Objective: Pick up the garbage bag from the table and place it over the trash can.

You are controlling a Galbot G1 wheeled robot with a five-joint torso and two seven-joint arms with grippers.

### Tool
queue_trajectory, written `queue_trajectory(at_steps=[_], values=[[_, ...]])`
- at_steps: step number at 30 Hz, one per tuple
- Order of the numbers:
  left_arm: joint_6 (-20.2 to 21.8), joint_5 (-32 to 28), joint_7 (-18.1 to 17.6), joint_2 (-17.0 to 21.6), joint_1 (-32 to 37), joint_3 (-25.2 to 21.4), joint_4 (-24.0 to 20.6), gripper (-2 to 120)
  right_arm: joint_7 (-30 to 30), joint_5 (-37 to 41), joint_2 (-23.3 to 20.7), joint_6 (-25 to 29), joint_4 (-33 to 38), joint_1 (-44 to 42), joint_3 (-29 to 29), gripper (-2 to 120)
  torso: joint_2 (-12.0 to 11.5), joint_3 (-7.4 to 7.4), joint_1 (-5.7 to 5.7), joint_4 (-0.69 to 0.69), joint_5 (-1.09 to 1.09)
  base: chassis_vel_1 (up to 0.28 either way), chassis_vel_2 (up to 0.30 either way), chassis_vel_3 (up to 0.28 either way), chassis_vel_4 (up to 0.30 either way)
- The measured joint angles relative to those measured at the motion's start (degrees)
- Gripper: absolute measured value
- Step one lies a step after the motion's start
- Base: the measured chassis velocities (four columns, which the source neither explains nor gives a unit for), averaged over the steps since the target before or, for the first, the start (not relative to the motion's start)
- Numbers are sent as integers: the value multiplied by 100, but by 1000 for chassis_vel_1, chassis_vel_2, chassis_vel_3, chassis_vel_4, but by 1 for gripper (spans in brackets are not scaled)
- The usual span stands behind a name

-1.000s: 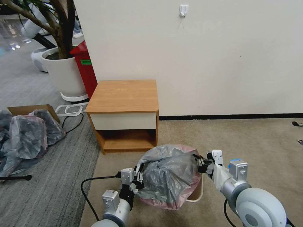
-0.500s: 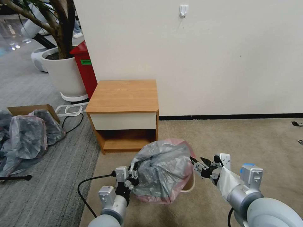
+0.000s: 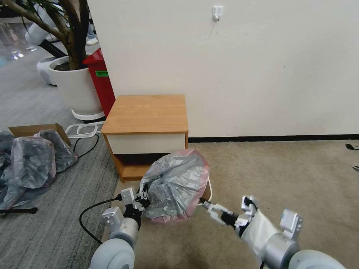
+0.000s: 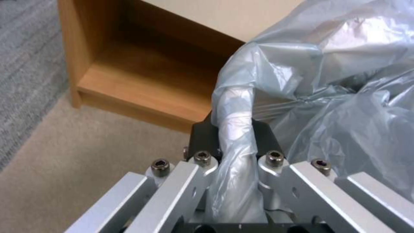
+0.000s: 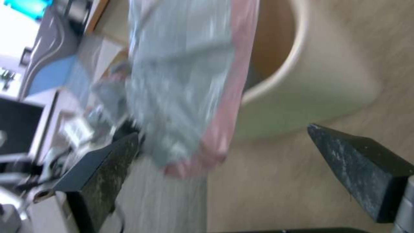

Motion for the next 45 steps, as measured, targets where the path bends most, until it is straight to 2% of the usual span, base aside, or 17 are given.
queue_trajectory(at_steps=[9, 16, 20, 23, 25, 27, 29, 31, 32, 35, 37, 40, 41, 43, 45], values=[[101, -221, -80, -1, 1, 45, -217, 7, -529, -75, 11, -145, -294, 212, -33, 100, 0, 0, 0, 0, 1, 0, 0, 0, 0], [132, -311, -108, 3, 31, 41, -311, 7, -669, -91, 106, -149, -478, 240, -107, 98, 0, 0, 0, 0, 1, 0, 0, 0, 0], [139, -336, -110, -12, 39, 43, -323, 7, -724, -93, 162, -144, -514, 258, -127, 89, 0, 0, 0, 0, 0, 0, 0, 0, 0], [182, -347, -122, -48, 48, 45, -304, 7, -819, -186, 198, -145, -534, 240, -131, 72, 0, 0, 0, 0, 1, 0, 0, 0, 0], [195, -350, -125, -58, 49, 50, -301, 7, -843, -199, 211, -146, -540, 235, -135, 71, 0, 0, 0, 0, 0, 0, 0, 0, 0], [218, -370, -135, -87, 42, 77, -293, 7, -898, -219, 257, -148, -541, 232, -171, 58, 0, 0, 0, 0, 0, 0, 0, 0, 0], [222, -384, -142, -95, 39, 84, -292, 7, -915, -221, 270, -148, -541, 232, -181, 55, 0, 0, 0, 0, 0, 0, 0, 0, 0], [237, -463, -190, -110, 32, 91, -289, 7, -946, -234, 300, -146, -538, 230, -196, 43, 0, 0, 0, 0, 0, 0, 0, 0, 0], [237, -463, -190, -110, 32, 91, -289, 7, -946, -234, 300, -146, -538, 230, -196, 43, 0, 0, 0, 0, 0, 0, 0, 0, 0], [253, -571, -252, -121, 32, 85, -289, 7, -967, -262, 320, -111, -538, 230, -197, 28, 0, 0, 0, 0, 0, 0, 0, 0, 0], [257, -599, -270, -128, 35, 84, -289, 7, -969, -277, 323, -88, -538, 232, -201, 25, 0, 0, 0, 0, 0, 0, 0, 0, 0], [291, -703, -338, -156, 31, 87, -287, 7, -996, -382, 333, -43, -534, 227, -237, 10, 0, 0, 0, 0, 0, 0, 0, 0, 0], [291, -703, -338, -156, 31, 87, -287, 7, -996, -382, 333, -43, -534, 227, -237, 10, 0, 0, 0, 0, 0, 0, 0, 0, 0], [337, -711, -368, -195, 8, 100, -244, 7, -1064, -490, 357, -19, -547, 230, -279, 1, 0, 0, 0, 0, 0, 0, 0, 0, 0], [358, -710, -379, -211, -4, 107, -228, 7, -1089, -534, 367, -11, -562, 234, -299, 0, 0, 0, 0, 0, 0, 0, 0, 0, 0]])
